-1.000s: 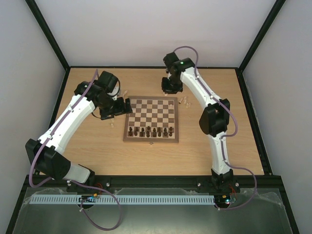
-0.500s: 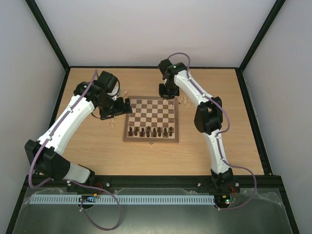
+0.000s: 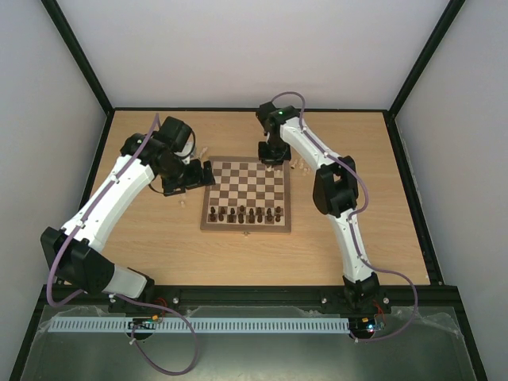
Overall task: Set up the chess pieces on the board
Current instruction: Place the chess piece on the chessboard, then pick up the chess piece at the center of the board.
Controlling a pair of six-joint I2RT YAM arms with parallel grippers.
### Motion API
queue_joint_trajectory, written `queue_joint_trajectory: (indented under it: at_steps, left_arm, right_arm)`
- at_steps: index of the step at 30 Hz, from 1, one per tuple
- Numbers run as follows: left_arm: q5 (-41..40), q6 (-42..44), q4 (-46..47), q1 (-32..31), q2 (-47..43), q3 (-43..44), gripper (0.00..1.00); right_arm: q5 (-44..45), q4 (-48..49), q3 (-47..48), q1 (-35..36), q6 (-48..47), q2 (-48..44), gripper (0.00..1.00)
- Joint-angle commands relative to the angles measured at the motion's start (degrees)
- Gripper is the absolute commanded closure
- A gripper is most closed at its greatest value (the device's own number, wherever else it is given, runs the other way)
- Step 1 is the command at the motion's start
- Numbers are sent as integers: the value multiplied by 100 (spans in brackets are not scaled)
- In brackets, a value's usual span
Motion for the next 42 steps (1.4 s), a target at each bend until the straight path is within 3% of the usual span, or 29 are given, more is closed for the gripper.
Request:
queue_joint_trajectory:
  at_steps: [1,26,30,35,42]
  left_arm:
    - [-16,-42,-57,33,-111,-78,1]
    - [-14,-33,-38,33,-128,-105,1]
    - [-14,-39,-38,33,-151,-103,1]
    - [-14,-42,-48,33,-175,-112,1]
    - [29,-42,-21,33,-219,-193,1]
  right_arm:
    - [43,-302,-26,27,-101,170,89]
    - [13,-268,-124,51,-120,108,81]
    - [103,-180,187,18,1,-132,70]
    - [-81,-99,295,-387,500,-540,60]
    - [250,-363,111,-1253,738,-730,57]
